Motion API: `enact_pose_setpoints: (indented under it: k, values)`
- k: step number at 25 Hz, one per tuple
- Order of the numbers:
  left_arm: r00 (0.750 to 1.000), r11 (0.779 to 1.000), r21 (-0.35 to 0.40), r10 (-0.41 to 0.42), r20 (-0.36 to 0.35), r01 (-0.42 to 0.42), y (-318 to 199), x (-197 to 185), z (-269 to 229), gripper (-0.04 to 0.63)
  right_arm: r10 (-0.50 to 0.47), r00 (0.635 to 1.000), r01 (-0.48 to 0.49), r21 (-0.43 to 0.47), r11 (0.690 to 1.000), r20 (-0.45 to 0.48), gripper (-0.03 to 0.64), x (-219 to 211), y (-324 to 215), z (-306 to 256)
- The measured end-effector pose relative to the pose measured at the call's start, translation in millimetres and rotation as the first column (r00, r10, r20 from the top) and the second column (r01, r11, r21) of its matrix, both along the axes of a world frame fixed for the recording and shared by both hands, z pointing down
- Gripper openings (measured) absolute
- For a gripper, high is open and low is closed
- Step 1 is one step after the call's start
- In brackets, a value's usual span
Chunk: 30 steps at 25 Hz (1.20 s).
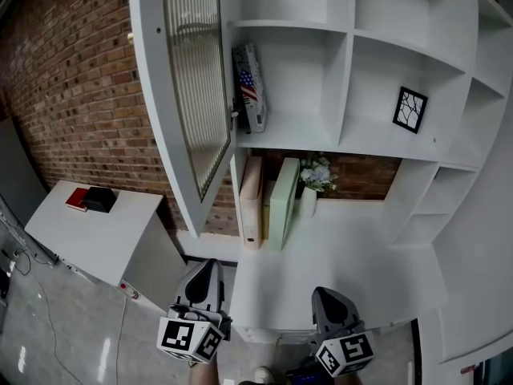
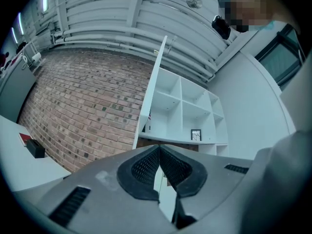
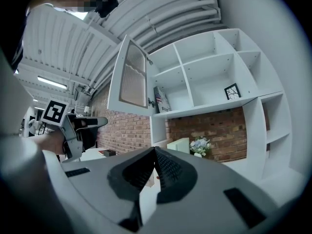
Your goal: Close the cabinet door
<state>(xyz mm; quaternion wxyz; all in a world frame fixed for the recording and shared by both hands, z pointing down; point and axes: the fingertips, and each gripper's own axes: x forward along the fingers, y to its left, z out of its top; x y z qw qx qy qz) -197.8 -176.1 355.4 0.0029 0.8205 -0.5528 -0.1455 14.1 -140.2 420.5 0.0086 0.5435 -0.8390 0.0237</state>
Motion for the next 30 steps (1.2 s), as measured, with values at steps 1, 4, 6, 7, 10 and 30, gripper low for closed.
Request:
enact_pose_setpoints:
  k: [1, 4, 6, 7, 10, 30]
  values:
    - [1.000, 1.000, 0.004, -0.008, -0.003, 0.008, 0.6, -2.5, -1.3, 0.014, -0.003, 1.000, 0.003, 0.000, 1.000, 0.001, 0.000, -1.1, -0.9, 0.2]
    - [0.999, 0.999, 0.013, -0.031, -0.013, 0.031, 1.7, -10.6, -4.7, 0.014, -0.023, 1.000, 0.023, 0.001, 1.000, 0.007, 0.002, -6.9, -2.7, 1.6]
    - [0.999, 0.999, 0.023, -0.039, -0.021, 0.040, 1.9, -14.9, -8.3, 0.014, -0.039, 0.999, 0.039, 0.007, 0.999, 0.006, 0.001, -9.6, -3.4, 0.2]
    - [0.999, 0.999, 0.030, -0.041, -0.026, 0.042, 1.8, -16.3, -10.8, 0.014, -0.044, 0.999, 0.044, 0.009, 0.999, 0.005, 0.001, -9.5, -3.9, -0.7]
    - [0.998, 0.997, 0.051, -0.055, -0.027, 0.056, -0.8, -19.0, -19.1, 0.015, -0.049, 0.999, 0.049, 0.010, 0.999, 0.007, 0.000, -5.0, -7.7, -1.4]
    - [0.998, 0.994, 0.092, -0.060, 0.017, 0.058, -29.0, -21.2, -55.3, 0.129, -0.034, 0.999, 0.032, 0.046, 0.998, 0.028, 0.002, 6.5, -31.2, -15.9]
